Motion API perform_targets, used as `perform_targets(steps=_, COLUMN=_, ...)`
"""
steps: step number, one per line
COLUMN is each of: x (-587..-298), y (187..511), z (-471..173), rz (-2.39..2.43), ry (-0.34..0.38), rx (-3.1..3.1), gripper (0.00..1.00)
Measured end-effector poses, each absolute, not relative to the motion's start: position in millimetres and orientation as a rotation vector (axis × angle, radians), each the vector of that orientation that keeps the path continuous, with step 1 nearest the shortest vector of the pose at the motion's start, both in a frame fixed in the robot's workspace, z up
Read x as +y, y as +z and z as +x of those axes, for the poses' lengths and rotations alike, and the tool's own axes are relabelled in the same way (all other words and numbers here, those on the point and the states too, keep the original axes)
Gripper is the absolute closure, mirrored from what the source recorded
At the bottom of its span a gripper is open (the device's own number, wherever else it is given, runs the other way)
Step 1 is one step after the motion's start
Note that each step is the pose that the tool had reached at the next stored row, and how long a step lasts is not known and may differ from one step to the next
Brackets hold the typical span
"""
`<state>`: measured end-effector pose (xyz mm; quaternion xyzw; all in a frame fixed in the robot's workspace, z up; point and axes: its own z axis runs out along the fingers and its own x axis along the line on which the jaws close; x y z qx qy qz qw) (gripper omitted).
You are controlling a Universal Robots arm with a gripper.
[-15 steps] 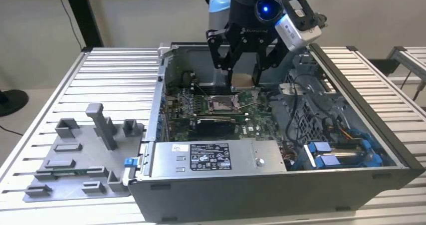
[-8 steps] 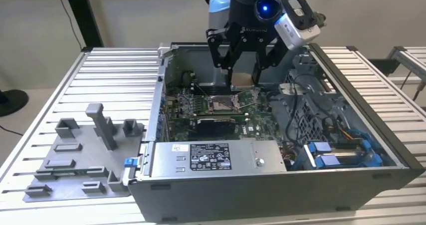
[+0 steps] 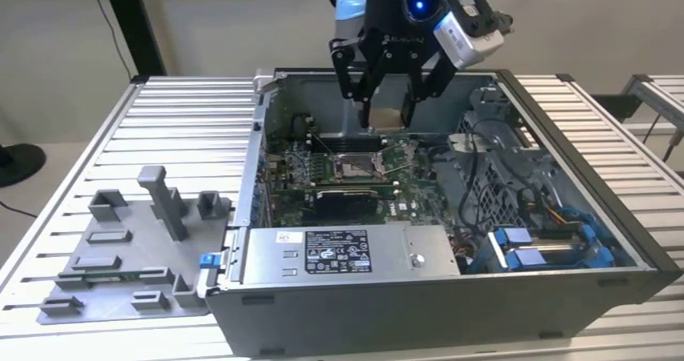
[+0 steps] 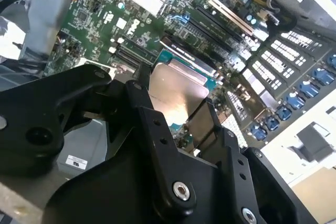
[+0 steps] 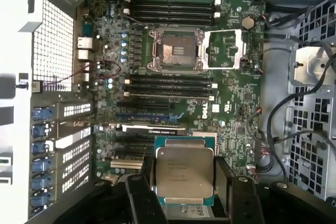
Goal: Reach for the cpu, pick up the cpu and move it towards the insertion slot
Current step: 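Pick up the cpu and move it towards the insertion slot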
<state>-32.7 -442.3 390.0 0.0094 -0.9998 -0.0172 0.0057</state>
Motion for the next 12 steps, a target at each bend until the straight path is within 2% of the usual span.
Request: perform_targets(steps=12, x=-407.7, y=389.1, z=-32.7, rz=0.029, ry=-0.054, rx=-3.13, gripper=1.0)
